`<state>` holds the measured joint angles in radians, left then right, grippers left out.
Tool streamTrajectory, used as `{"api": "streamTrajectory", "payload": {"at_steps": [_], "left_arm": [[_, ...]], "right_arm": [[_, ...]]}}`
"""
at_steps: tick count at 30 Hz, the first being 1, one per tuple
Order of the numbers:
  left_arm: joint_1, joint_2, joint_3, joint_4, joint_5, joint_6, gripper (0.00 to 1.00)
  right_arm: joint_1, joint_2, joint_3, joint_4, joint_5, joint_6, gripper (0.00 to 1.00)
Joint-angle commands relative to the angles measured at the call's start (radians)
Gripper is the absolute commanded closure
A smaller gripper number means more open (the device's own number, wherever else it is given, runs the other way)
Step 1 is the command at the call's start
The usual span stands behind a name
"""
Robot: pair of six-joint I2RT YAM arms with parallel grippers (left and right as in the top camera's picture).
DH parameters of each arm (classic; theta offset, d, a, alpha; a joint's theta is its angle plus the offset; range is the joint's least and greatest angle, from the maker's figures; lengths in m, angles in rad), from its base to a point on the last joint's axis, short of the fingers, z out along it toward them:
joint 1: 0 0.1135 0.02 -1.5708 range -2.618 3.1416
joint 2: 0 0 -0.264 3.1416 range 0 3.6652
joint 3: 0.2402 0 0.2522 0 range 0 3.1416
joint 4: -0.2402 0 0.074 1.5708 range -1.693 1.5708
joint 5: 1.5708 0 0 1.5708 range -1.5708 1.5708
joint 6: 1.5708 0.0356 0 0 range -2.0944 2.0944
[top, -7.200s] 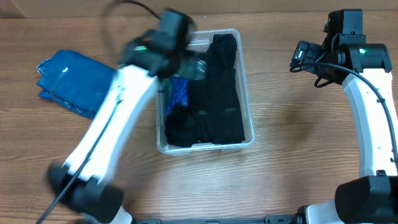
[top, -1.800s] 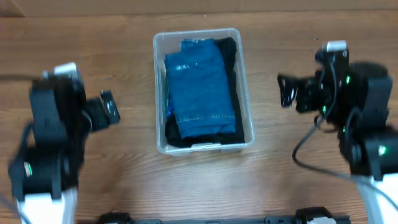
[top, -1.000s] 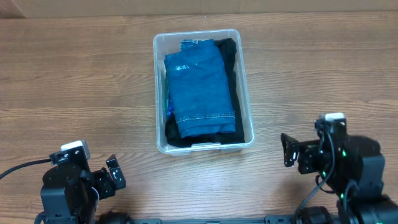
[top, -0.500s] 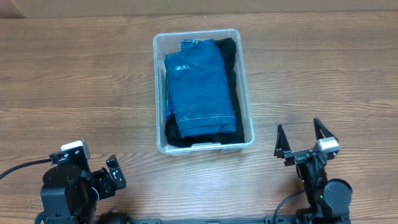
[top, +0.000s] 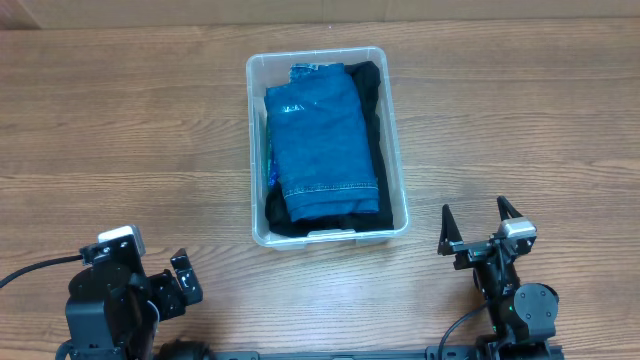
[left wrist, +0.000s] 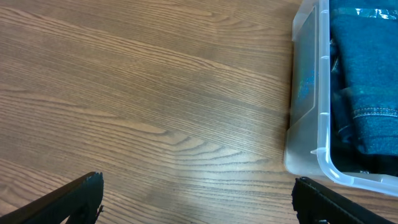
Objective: Pack container
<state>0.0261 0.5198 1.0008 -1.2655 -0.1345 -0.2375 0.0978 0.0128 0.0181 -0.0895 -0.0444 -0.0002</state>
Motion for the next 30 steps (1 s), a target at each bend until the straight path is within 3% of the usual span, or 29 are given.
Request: {"api": "streamTrajectory", "payload": {"at_steps": [1, 11, 18, 20, 25, 30], "left_arm": [[0.0, -0.005, -0.005, 0.002, 0.005, -0.014, 0.0], [-0.028, -0.065, -0.117, 0.072, -0.023, -0.006, 0.0], [-0.033, -0.398, -0.621, 0.555, 0.028, 0.024, 0.0], [-0.033, -0.47, -0.732, 0.735, 0.109, 0.129, 0.0], [-0.033, -0.504, -0.914, 1.151, 0.132, 0.336, 0.0], [-0.034, -0.517, -0.996, 1.19, 0.135, 0.32, 0.0]], "right_arm": [[-0.003, -0.01, -0.01, 0.008, 0.01, 0.0, 0.0], [-0.003, -0.01, -0.01, 0.008, 0.01, 0.0, 0.0], [-0.003, -0.01, -0.01, 0.008, 0.01, 0.0, 0.0], [-0.003, -0.01, -0.01, 0.008, 0.01, 0.0, 0.0], [-0.003, -0.01, -0.01, 0.008, 0.01, 0.0, 0.0], [-0.003, -0.01, -0.01, 0.008, 0.01, 0.0, 0.0]]}}
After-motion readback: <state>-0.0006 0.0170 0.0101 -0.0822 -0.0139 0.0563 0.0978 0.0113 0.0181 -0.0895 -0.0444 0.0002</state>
